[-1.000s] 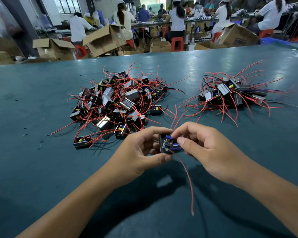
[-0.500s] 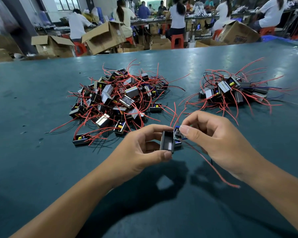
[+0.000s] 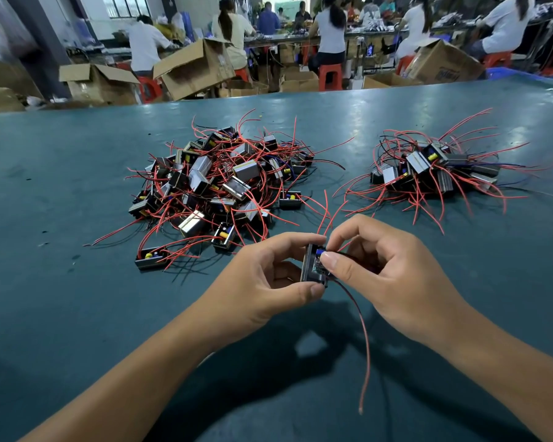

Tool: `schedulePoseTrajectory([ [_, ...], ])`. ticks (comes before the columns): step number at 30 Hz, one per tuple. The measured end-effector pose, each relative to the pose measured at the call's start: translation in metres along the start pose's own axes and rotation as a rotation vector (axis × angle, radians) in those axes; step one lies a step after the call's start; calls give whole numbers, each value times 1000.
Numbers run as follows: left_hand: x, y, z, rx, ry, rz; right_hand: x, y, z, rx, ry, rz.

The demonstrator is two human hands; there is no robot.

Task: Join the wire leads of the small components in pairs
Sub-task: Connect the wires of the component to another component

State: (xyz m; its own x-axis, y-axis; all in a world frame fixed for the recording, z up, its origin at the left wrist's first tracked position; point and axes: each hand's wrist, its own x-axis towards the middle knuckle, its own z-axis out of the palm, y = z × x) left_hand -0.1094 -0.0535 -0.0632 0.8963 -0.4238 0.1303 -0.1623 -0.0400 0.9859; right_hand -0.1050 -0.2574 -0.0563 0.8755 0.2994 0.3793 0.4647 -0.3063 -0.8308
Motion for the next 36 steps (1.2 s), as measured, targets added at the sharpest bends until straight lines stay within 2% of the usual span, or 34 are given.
schedulePoseTrajectory([
  [13,1,2,0,55,3,2,2,3,6,297,-9,75],
  [16,1,2,0,85,16,4,2,2,5,220,-38,60],
  [23,0,4,-1,166,31,30,3,-3,-4,-142,50,-88],
  [29,0,4,0,201,15,42,2,-11,-6,-129,34,-121],
  [36,0,6,0,221,28,47,1,-12,-3,-230,19,-125],
])
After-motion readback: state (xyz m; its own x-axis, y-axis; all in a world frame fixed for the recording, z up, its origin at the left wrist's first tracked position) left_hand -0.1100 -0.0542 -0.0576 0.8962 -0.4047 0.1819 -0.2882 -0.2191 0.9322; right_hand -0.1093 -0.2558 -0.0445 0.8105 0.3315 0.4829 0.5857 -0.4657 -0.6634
